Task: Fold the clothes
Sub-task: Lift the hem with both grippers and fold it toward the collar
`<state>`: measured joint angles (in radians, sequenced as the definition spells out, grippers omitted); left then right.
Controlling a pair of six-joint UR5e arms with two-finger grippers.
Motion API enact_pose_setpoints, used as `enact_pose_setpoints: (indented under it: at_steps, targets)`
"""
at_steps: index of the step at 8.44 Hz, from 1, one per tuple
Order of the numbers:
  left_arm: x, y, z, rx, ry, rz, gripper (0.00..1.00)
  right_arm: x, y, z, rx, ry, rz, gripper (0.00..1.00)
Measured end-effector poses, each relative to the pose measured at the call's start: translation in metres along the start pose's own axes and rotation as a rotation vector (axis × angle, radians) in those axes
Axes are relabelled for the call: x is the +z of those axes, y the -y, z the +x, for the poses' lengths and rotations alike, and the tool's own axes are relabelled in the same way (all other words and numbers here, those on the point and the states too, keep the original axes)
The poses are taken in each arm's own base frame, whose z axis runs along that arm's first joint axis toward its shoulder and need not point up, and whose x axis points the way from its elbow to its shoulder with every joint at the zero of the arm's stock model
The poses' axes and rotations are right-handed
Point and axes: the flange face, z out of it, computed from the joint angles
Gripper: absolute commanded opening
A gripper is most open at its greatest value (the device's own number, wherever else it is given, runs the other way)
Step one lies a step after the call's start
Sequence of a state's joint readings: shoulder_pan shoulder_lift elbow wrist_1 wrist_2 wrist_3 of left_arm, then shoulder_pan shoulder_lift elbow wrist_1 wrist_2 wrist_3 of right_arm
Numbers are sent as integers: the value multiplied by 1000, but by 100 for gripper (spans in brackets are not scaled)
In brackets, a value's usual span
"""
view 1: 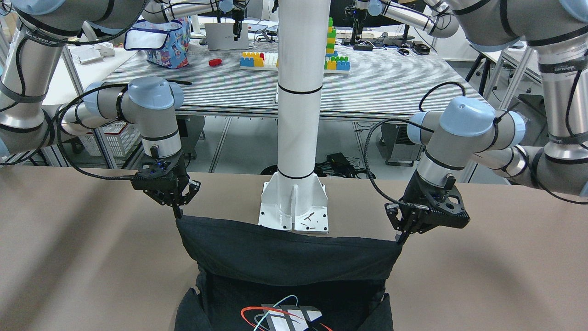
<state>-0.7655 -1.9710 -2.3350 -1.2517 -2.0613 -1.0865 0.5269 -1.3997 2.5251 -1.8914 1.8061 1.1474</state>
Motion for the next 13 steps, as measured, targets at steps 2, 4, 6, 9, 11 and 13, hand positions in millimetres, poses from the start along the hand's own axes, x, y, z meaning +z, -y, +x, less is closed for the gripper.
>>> enact_pose_setpoints:
  at_steps: [2,4,6,9,11,13]
  targets:
    - [7,35,5,-37,26,28,0,19,34,-10,37,-29,32,0]
    - [22,70,13,-64,65,55,0,43,72,-12,71,-63,59,0]
    - [49,104,22,-62,96,70,0,75,107,-7,93,-83,84,0]
    - [117,156,19,-56,131,106,0,122,149,-3,116,-99,105,0]
    - [165,184,16,-51,155,119,0,164,170,-2,120,-110,103,0]
    - [200,186,16,-34,174,128,0,203,185,4,121,-112,103,0]
